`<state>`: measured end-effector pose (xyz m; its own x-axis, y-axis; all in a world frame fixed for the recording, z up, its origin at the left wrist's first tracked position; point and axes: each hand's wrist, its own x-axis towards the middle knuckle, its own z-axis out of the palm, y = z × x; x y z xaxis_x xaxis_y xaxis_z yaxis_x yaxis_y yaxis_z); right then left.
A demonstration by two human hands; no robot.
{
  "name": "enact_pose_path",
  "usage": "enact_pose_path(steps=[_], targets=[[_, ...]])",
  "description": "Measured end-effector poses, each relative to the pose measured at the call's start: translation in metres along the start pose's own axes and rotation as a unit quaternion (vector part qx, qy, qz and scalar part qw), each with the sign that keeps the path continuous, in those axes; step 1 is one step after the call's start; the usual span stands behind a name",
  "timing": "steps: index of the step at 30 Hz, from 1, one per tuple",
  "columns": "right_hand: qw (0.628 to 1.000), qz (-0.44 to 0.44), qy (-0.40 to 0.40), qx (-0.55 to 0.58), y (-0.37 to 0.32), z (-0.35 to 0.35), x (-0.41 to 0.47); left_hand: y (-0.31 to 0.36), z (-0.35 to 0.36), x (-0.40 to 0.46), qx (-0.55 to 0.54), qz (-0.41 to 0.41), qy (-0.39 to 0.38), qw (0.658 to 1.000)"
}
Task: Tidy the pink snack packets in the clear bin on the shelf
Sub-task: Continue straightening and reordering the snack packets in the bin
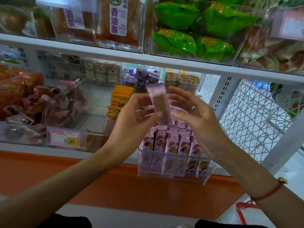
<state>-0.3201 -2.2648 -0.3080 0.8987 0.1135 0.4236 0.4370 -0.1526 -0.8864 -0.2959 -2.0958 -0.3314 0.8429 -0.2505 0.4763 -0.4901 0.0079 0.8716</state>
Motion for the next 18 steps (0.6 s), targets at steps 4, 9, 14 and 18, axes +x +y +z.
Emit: enact_pose_path(steps=[4,9,14,18], targets=[[0.99,-0.054,-0.003,-0.129,0.007,0.013,-0.005,0.0,-0.001,0.003,-0.053,-0.055,0.045,0.996],[0.996,-0.023,0.032,-0.085,0.009,0.01,-0.003,0.002,-0.008,0.004,-0.066,-0.072,0.055,0.994],[0.996,0.075,0.032,0.032,0.016,0.003,0.001,0.004,-0.008,0.002,-0.047,-0.039,0.041,0.997],[0.991,0.085,0.06,0.079,0.012,0.002,0.002,0.001,-0.009,0.003,-0.029,-0.051,0.097,0.994]])
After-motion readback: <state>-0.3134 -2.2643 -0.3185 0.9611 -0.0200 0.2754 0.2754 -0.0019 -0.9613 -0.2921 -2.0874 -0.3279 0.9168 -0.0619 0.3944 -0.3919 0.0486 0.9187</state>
